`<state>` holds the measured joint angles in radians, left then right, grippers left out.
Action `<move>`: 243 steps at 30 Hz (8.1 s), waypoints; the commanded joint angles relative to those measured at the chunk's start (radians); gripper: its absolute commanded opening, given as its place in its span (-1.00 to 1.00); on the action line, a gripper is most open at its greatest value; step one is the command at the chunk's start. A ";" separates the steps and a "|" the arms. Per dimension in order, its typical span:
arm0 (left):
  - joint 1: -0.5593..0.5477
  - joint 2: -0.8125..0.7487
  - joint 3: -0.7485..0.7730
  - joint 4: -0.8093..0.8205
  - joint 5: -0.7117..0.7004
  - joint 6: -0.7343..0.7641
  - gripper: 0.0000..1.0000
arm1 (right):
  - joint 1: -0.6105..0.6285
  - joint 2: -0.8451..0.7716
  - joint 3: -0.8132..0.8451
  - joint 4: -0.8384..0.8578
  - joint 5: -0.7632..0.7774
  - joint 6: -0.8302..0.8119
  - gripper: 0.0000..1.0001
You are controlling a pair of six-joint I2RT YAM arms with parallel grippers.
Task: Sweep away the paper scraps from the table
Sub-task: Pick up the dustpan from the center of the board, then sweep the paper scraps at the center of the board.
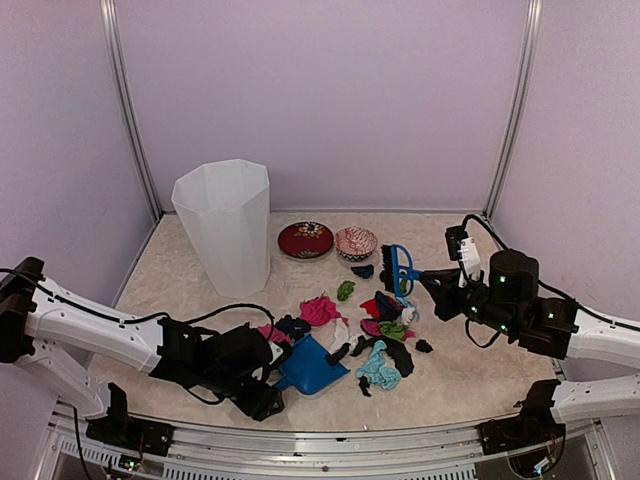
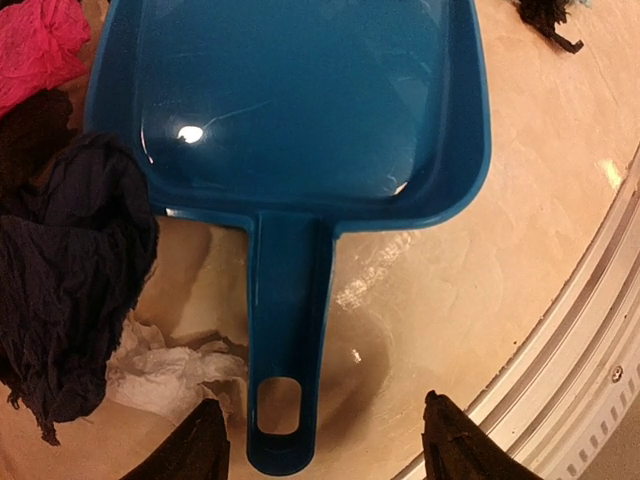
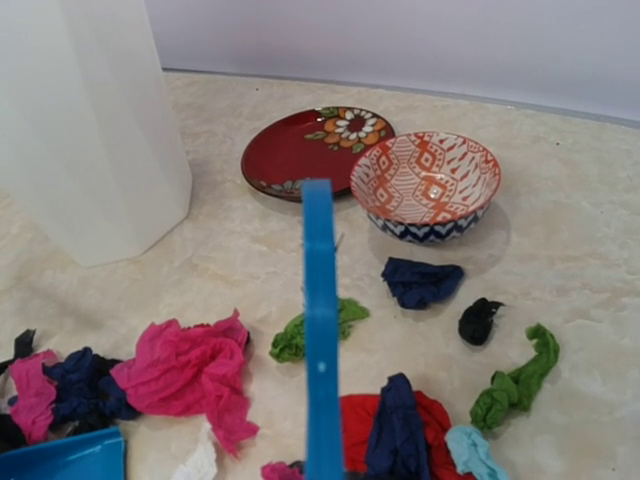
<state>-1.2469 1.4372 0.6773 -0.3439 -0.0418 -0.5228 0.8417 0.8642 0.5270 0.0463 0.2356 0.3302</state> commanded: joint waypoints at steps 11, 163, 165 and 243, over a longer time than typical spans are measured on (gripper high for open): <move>-0.045 0.048 0.055 0.085 0.077 -0.007 0.30 | 0.007 -0.022 -0.001 0.014 -0.009 0.009 -1.00; -0.205 -0.311 0.391 -0.562 -0.564 -0.096 -1.00 | 0.059 0.378 0.155 0.230 -0.337 0.199 -1.00; -0.170 -0.335 0.411 -0.554 -0.568 -0.051 -1.00 | 0.073 0.414 0.155 0.274 -0.355 0.238 -1.00; 0.007 -0.475 0.460 -0.263 -0.465 0.323 -1.00 | 0.116 1.009 0.517 0.034 -0.330 0.654 -1.00</move>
<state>-1.2461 0.9516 1.1442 -0.6567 -0.5232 -0.2153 1.0008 1.9419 1.1477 0.1444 -0.1822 0.9924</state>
